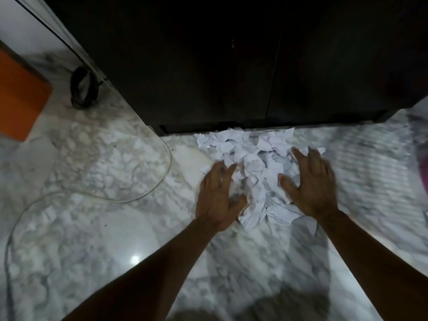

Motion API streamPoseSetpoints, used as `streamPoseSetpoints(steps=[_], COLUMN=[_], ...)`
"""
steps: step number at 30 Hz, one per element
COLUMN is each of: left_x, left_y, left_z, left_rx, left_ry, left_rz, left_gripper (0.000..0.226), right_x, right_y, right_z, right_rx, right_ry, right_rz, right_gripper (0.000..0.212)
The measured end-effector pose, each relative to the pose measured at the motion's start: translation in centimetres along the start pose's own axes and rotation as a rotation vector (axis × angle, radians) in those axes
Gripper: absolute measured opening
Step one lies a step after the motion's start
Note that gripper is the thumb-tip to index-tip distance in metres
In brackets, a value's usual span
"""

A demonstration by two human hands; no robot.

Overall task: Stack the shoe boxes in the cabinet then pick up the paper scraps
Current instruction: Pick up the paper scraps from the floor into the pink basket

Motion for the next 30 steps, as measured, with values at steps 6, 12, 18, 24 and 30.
streamPoseSetpoints(steps=[6,12,18,24,30], left_x=[3.7,1.4,0.7,-2.4,-0.7], left_y=[3.5,9.8,5.7,-1.0,5.5], left_z=[-2.8,-1.5,-4.0,-1.0,-0.9], left_rx=[-0.207,0.17,-0.024,0.351,0.289], left_ry=[-0.058,-0.018,-0.108,0.261,0.291], left_rz=[-0.242,-0.071,0.041,0.306,0.084], left_gripper=[0.082,0.094,0.1,0.144,0.144], right_x=[-0.5,2.9,2.0,0.1,2.0], right_y=[2.5,5.4,0.7,-7.1,-0.8], right_z=[-2.3,0.1,-3.5,-2.8,-0.3], right_rx=[-0.062,0.241,0.207,0.242,0.26], right_ry=[0.081,0.116,0.231,-0.008,-0.009], right_rz=[0.195,0.055,-0.057,-0.234,-0.166], right_gripper=[0.09,0.092,0.125,0.151,0.149])
Point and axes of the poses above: each hand's wrist, its own y-axis towards the middle knuckle, its own z-axis out of the palm, x = y × z, the point moved 4 cm from there along y, towards the middle knuckle, and after that the axes turned 10 degrees about x, right-handed, at the moved point
